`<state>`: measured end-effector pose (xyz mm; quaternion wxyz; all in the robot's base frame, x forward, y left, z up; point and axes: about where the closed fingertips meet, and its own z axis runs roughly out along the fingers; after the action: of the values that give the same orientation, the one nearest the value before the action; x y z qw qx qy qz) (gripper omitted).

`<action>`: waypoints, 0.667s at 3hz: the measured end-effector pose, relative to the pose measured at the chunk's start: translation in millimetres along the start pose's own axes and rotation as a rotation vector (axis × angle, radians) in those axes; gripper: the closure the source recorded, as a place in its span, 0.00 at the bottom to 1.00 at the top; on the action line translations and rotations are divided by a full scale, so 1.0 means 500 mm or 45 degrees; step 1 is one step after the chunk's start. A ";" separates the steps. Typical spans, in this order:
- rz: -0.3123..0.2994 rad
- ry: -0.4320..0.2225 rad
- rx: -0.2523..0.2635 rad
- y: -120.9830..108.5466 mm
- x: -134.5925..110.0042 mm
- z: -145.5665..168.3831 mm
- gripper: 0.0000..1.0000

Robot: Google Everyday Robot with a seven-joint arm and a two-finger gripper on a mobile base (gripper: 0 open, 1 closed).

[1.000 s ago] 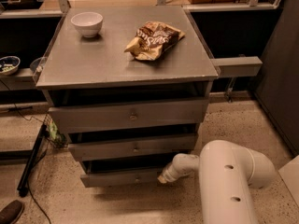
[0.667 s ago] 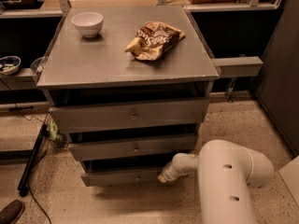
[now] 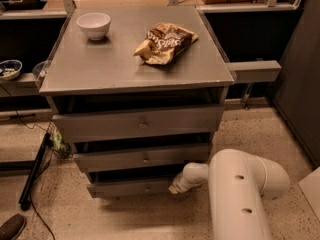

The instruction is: Close bottom drawer

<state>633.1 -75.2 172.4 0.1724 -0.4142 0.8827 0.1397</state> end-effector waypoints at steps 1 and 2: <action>-0.017 0.002 0.009 -0.009 -0.011 0.007 1.00; -0.030 -0.007 0.016 -0.017 -0.024 0.012 1.00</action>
Offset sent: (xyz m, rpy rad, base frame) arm 0.0271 0.0057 0.0028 -0.0076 -0.0425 0.0192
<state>647.7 -70.0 171.2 0.1791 -0.4233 0.8780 0.1334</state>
